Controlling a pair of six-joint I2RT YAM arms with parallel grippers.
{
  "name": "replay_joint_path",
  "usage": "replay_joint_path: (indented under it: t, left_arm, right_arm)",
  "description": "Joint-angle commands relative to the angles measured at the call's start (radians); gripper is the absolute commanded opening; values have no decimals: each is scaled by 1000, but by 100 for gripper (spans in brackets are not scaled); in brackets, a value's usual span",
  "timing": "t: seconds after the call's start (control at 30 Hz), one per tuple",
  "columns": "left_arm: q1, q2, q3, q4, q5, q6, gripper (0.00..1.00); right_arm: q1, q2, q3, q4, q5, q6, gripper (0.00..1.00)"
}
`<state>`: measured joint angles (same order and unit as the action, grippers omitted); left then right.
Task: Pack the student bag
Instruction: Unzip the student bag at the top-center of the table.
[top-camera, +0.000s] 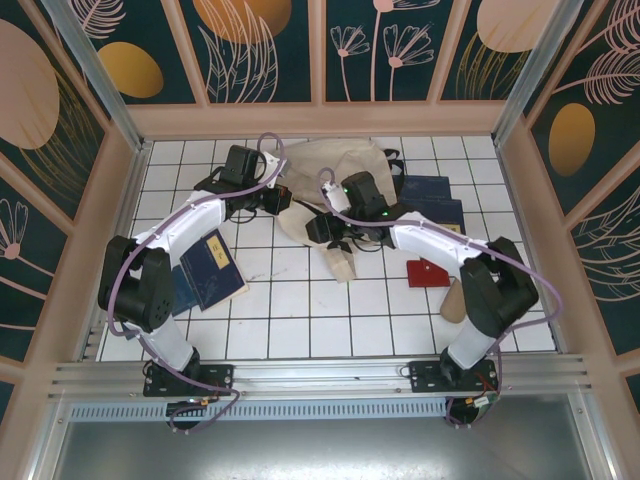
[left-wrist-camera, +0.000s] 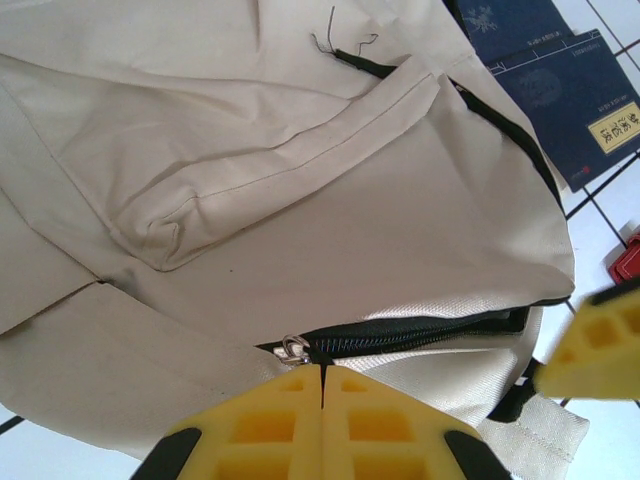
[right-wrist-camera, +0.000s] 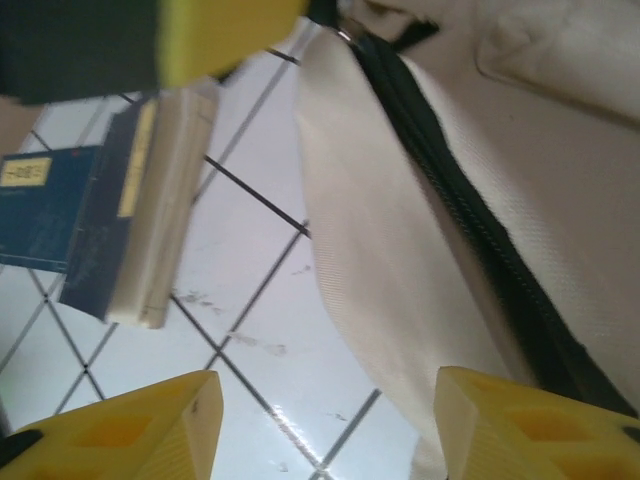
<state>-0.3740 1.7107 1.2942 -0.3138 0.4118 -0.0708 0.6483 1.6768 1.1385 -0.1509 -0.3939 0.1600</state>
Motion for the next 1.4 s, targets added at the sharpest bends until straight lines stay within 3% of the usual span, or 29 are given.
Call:
replay_joint_path:
  t: [0.0,0.47,0.63,0.77,0.9,1.03,1.37]
  left_arm:
    - [-2,-32,-9,33,20,4,0]
    - [-2,-34,-7,31,22,4,0]
    - [-2,-34,-5,36,35,0,0]
    - [-2,-34,-3,39,37,-4,0]
    - [-2,-36,1,48,-30,-30,0]
    - [0,-19,20,31,-156,-56,0]
    - [0,66,74,41,-304,-70,0]
  right_arm:
    - [-15,49,69,-3,37,48,62]
    - [-9,76,119,-70,259,-106,66]
    - [10,150,178,-65,176,-213,61]
    - [32,212,248,-51,115,-286,53]
    - [33,222,239,-4,62,-294,33]
    - [33,132,92,60,58,-299,10]
    - [45,-4,-113,6,-13,-367,6]
